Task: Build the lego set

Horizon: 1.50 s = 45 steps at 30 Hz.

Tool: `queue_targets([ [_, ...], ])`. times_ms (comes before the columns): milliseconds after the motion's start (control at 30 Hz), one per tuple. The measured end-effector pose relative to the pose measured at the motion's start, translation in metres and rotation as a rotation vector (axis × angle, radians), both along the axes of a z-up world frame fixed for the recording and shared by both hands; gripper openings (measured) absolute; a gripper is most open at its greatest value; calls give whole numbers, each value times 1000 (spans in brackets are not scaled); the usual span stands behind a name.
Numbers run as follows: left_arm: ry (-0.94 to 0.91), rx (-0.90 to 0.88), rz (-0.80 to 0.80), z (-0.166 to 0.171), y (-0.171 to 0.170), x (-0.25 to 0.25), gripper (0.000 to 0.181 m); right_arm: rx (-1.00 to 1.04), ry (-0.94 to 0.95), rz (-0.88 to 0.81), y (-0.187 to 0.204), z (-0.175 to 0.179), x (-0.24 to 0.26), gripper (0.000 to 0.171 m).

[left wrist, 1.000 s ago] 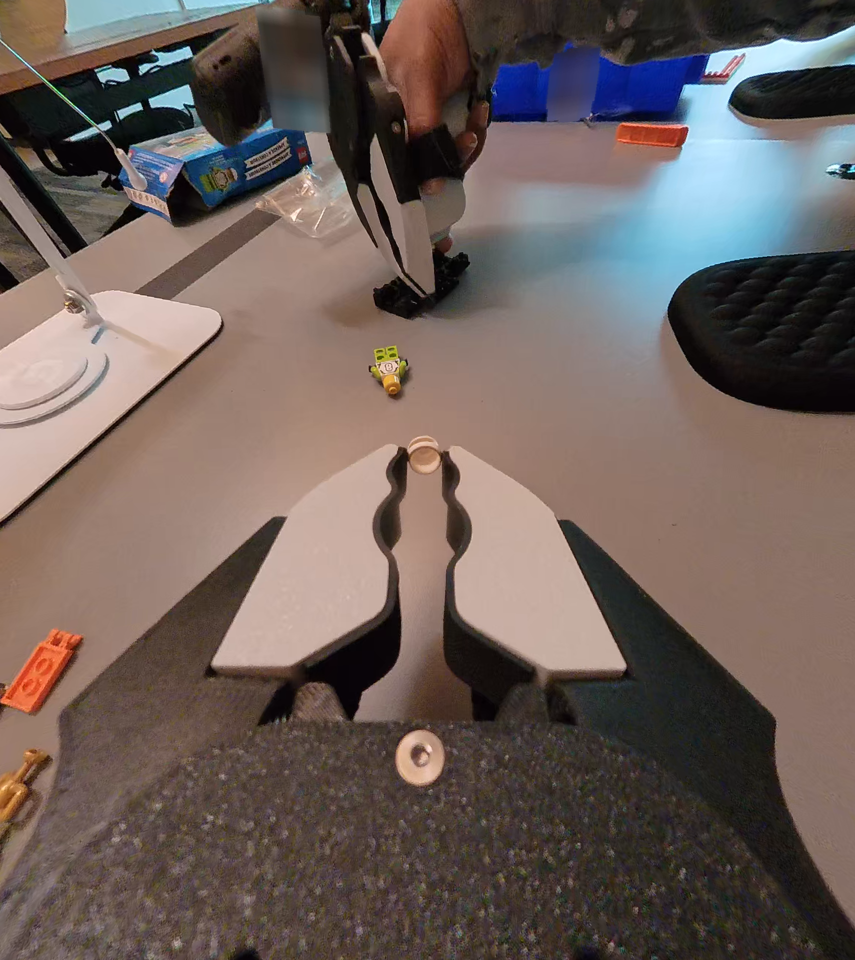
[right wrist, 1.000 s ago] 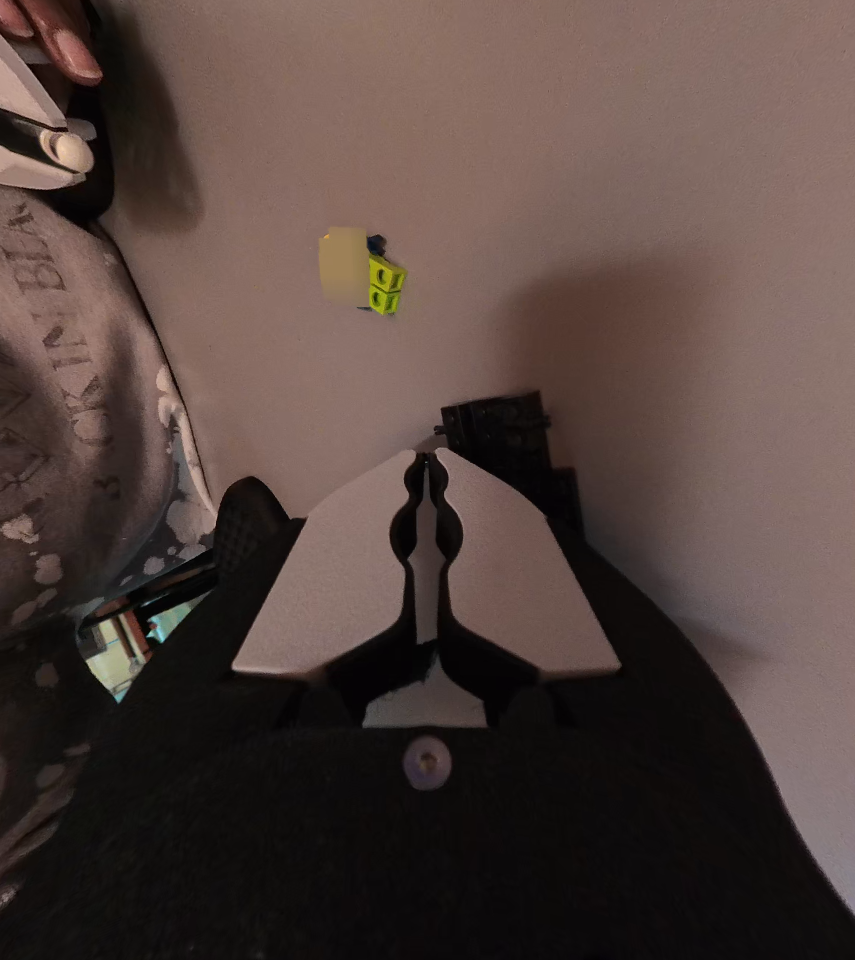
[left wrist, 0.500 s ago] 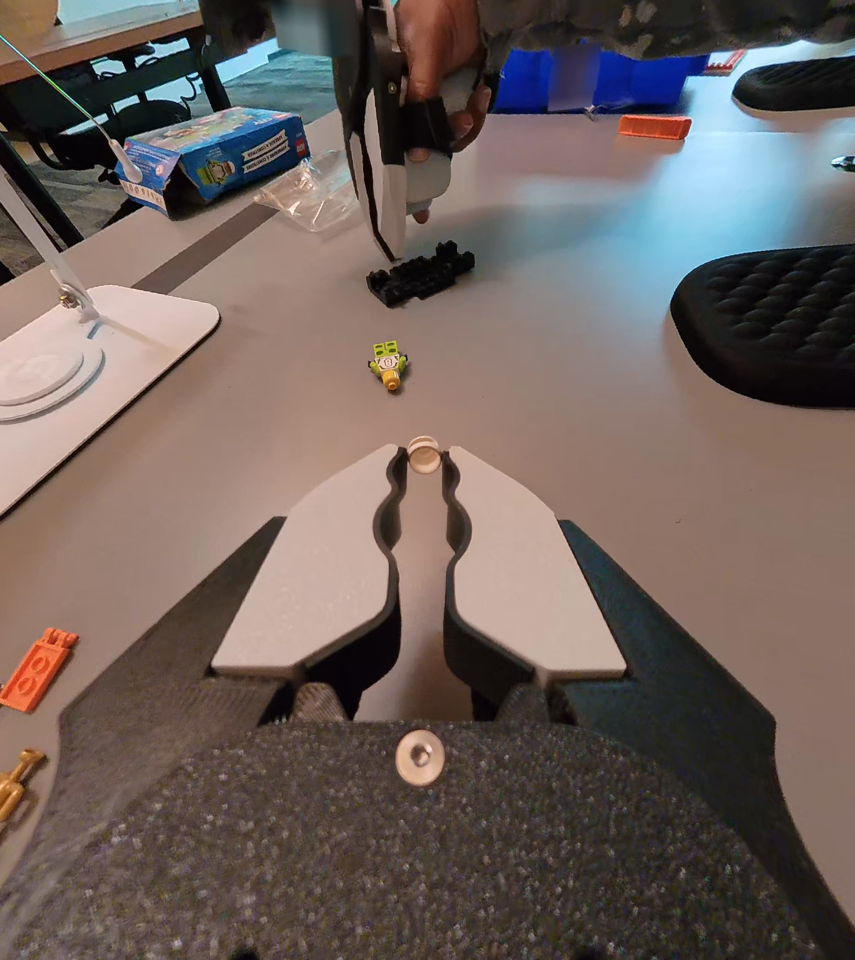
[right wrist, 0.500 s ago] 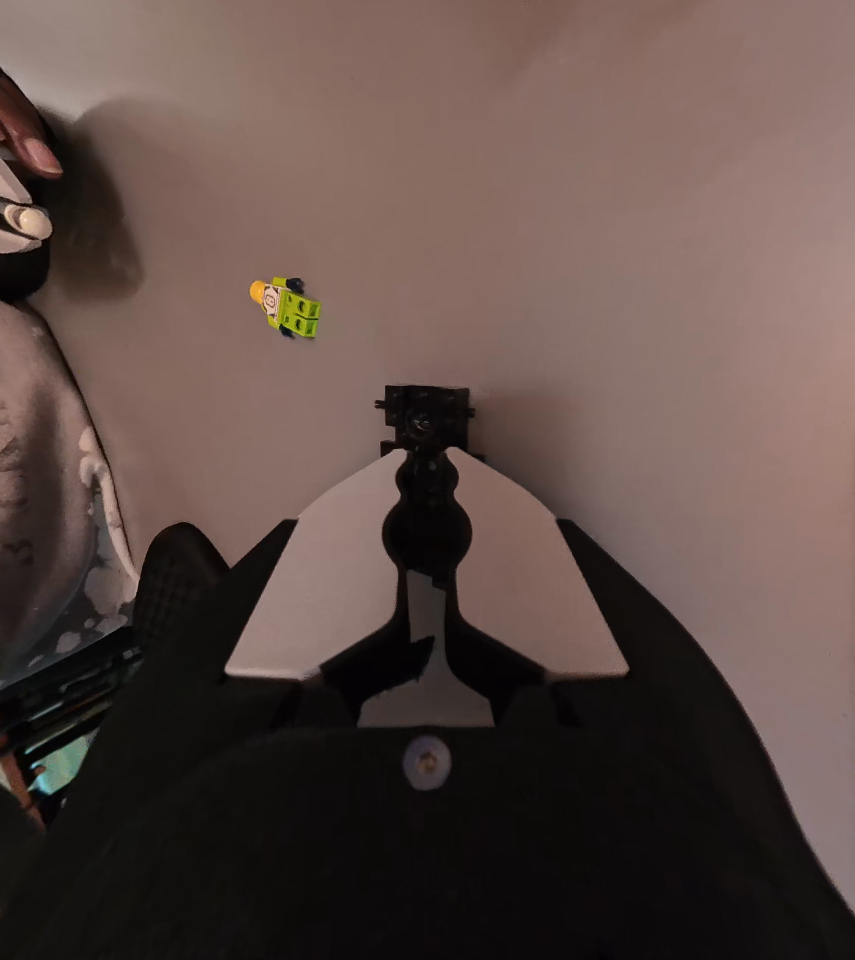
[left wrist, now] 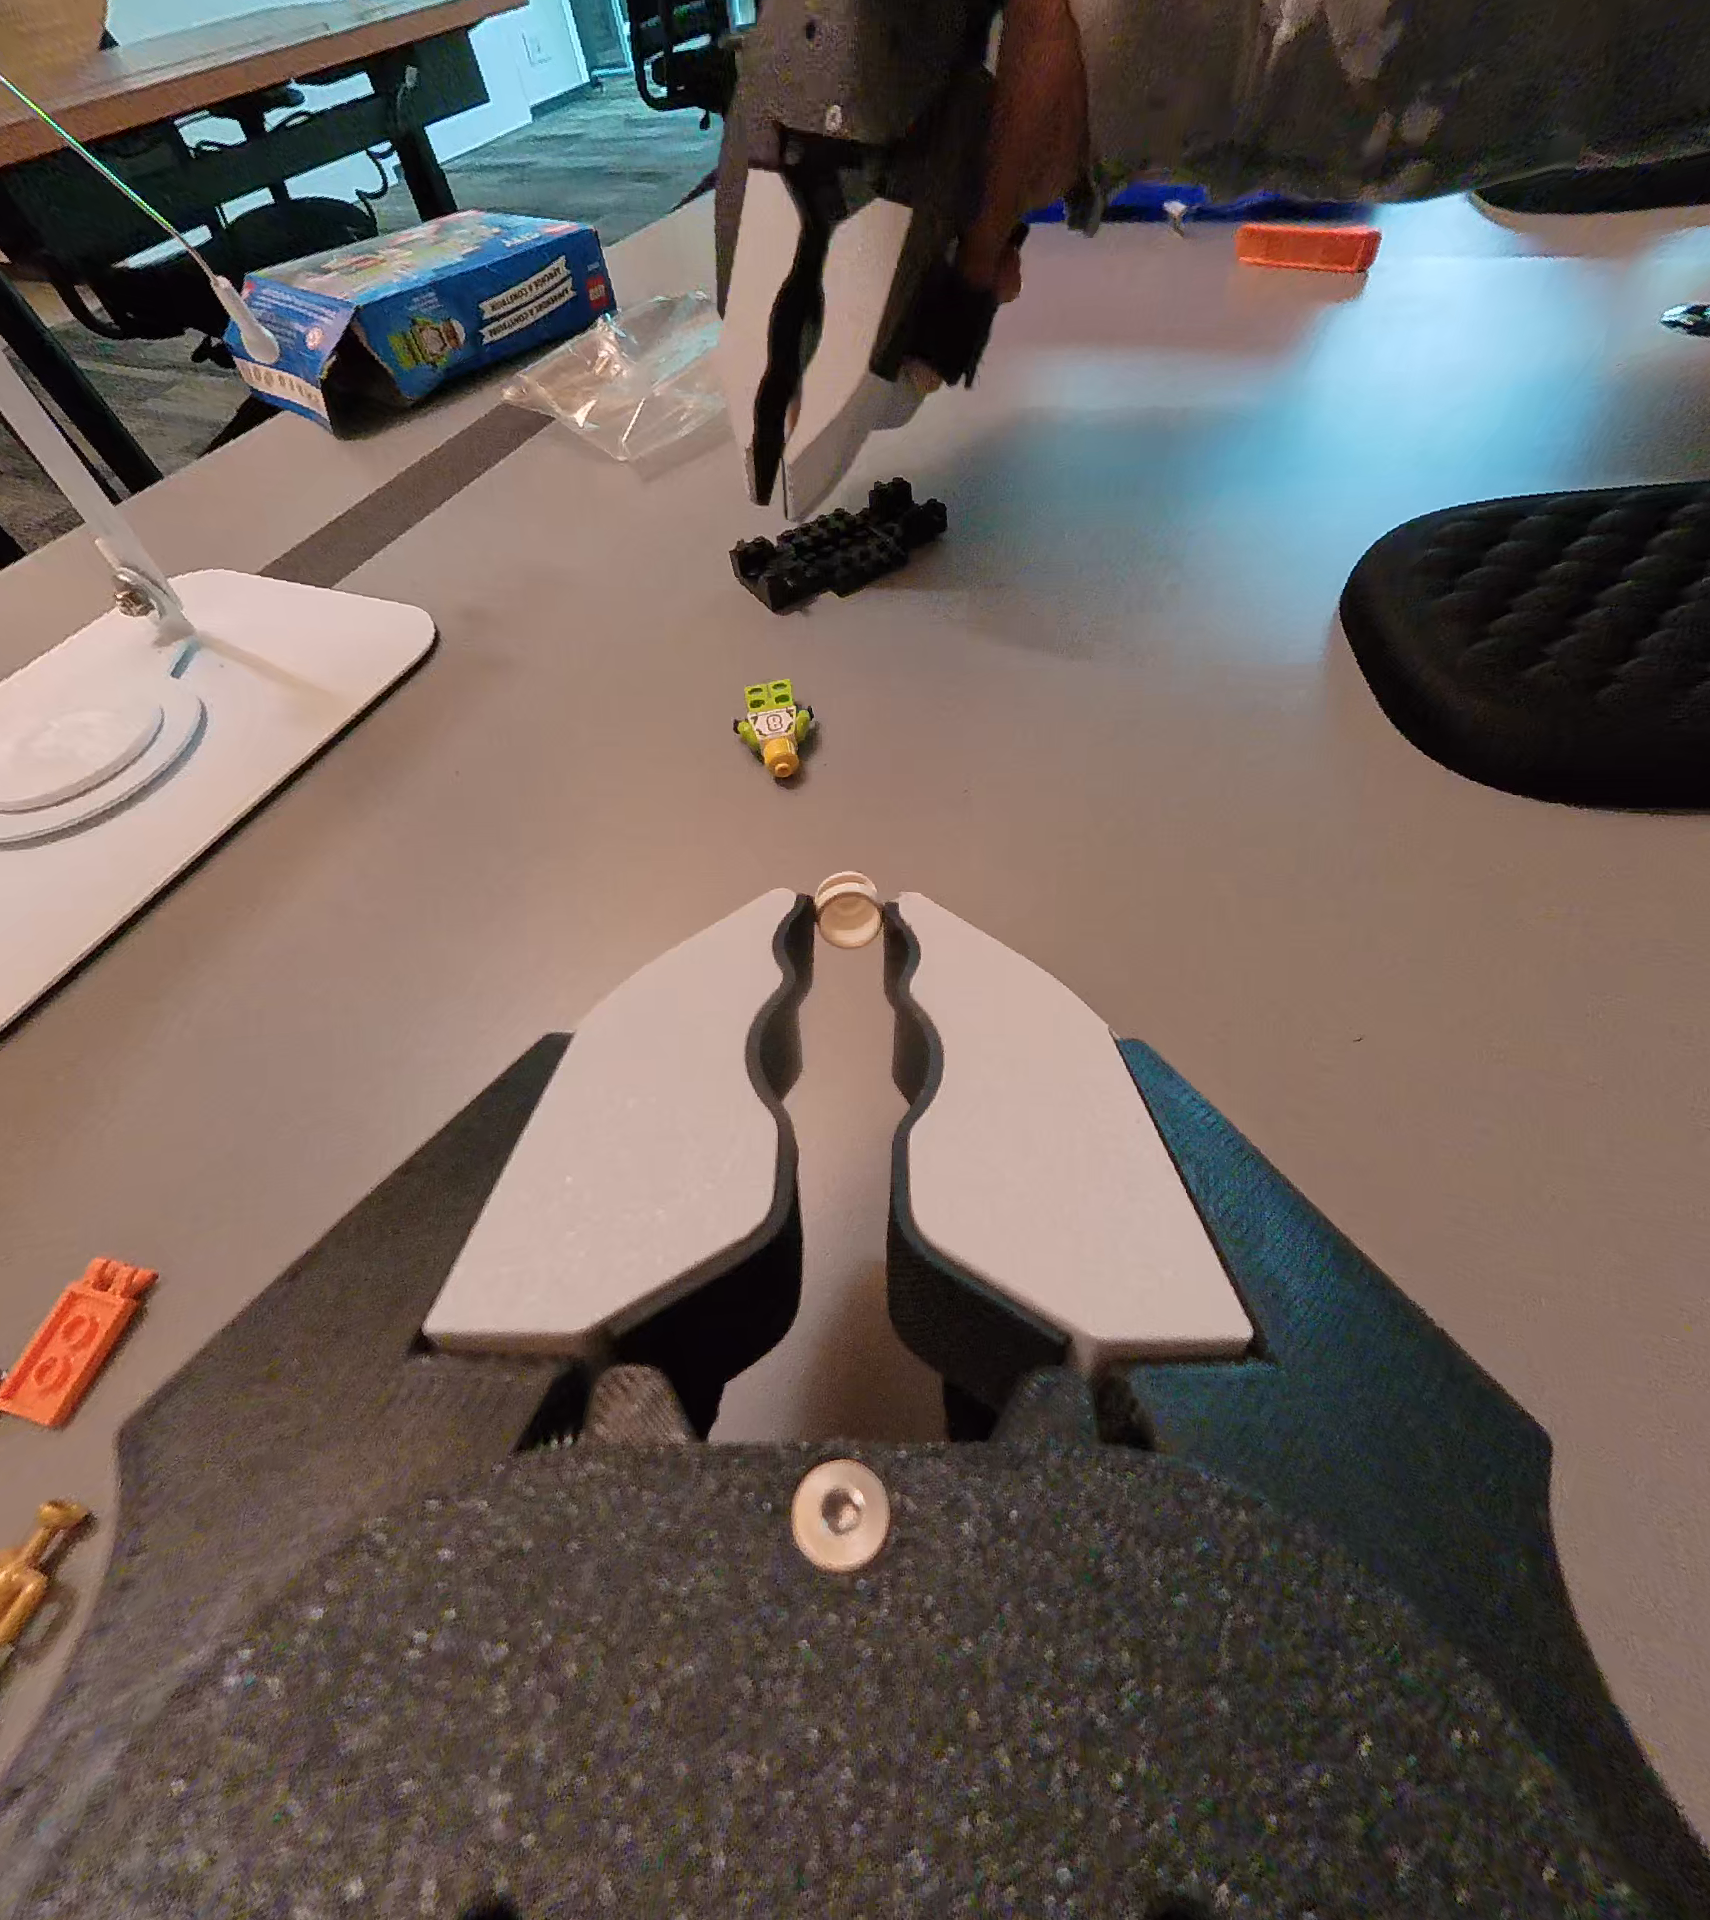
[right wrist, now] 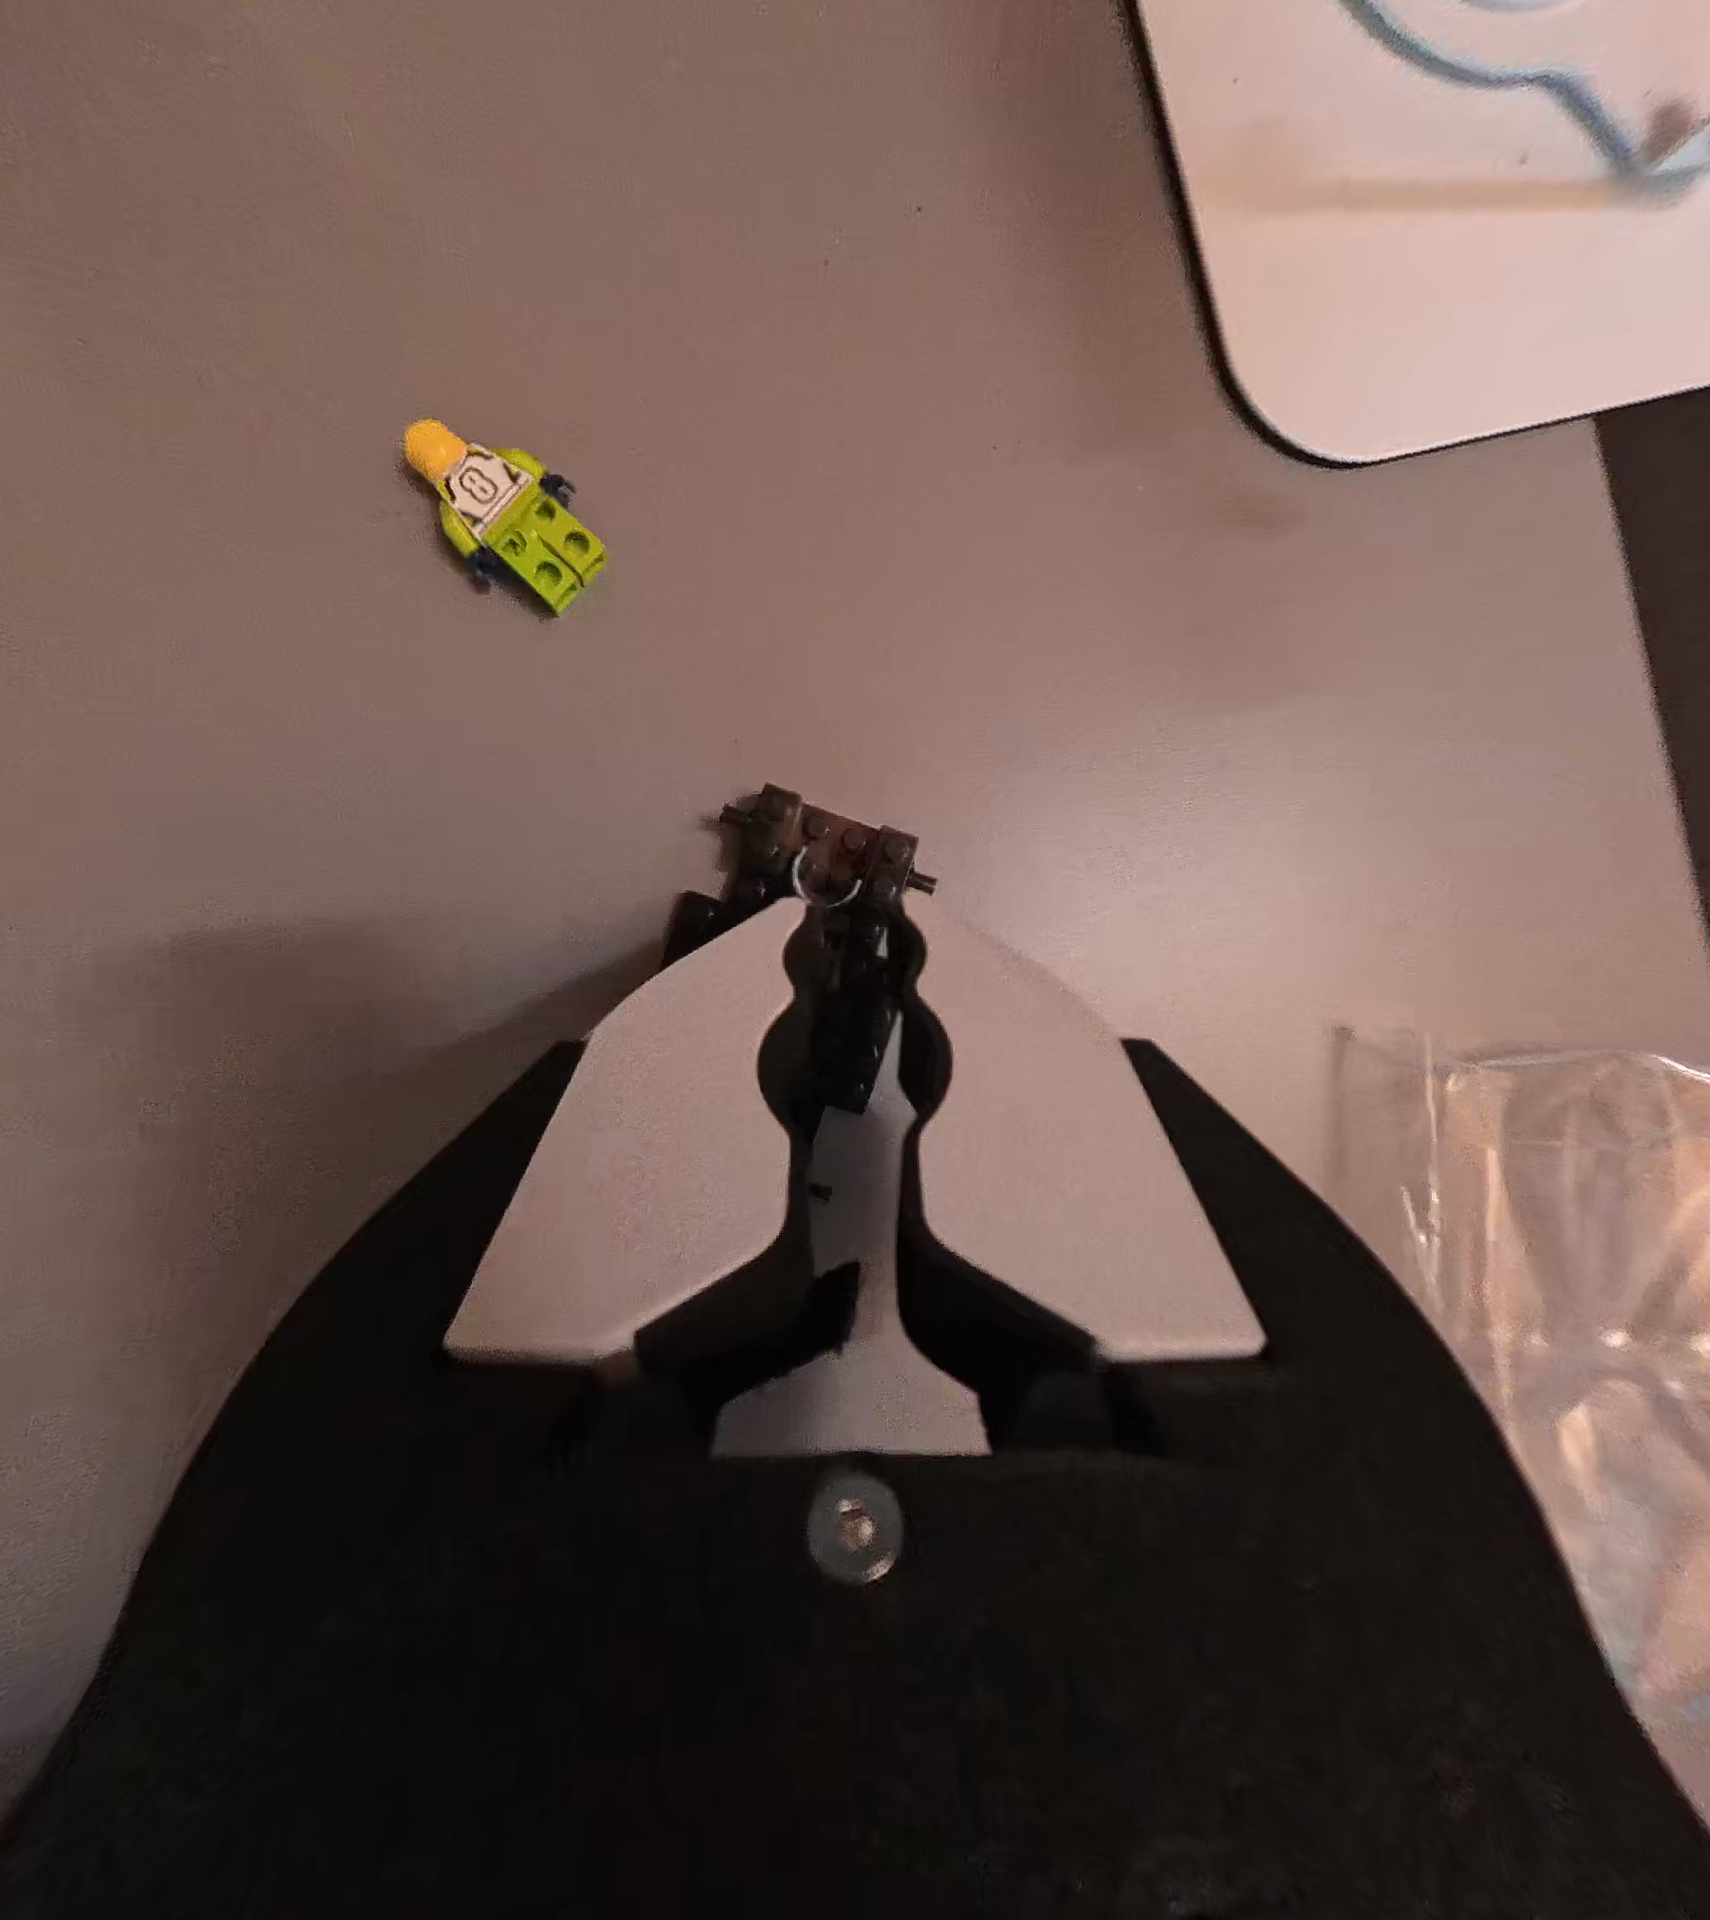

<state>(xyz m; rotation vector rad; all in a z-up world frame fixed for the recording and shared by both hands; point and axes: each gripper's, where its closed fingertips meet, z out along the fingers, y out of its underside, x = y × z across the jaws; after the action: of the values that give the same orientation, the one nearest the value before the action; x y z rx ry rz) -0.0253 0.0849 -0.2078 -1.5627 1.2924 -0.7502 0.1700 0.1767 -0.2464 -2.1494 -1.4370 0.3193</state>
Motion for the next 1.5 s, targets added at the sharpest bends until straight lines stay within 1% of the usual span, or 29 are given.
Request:
queue_targets([
  [33,1,1,0,0,0,0,12,32,-13,5,-1,-1,0,14],
  [200,6,2,-1,-1,0,1,12,136,-83,42,-7,-5,2,16],
  [267,9,4,-1,-2,0,1,12,170,-118,69,-7,-6,2,10],
  [400,14,6,2,-3,0,1,12,240,-169,137,-4,-4,-2,7],
  [500,16,7,5,-4,1,1,12,239,-228,202,-5,-9,-3,7],
  [600,19,10,5,-4,1,0,12,237,-261,239,-6,-11,-5,13],
  [733,20,12,4,-4,1,0,12,233,-288,254,-4,-13,-5,11],
  [967,23,16,1,-4,0,1,12,205,-293,232,0,-15,-1,4],
  [1067,22,16,2,-4,1,1,12,205,-275,196,4,-13,1,1],
  [1167,23,16,2,-4,1,1,12,192,-223,152,6,-9,1,0],
  [1233,22,16,2,-4,0,1,12,151,-131,124,1,-2,-5,0],
  [1400,9,19,2,-2,1,1,12,29,175,102,-22,27,-45,0],
  [1500,-4,27,2,0,0,1,12,-97,423,98,-42,52,-78,0],
])
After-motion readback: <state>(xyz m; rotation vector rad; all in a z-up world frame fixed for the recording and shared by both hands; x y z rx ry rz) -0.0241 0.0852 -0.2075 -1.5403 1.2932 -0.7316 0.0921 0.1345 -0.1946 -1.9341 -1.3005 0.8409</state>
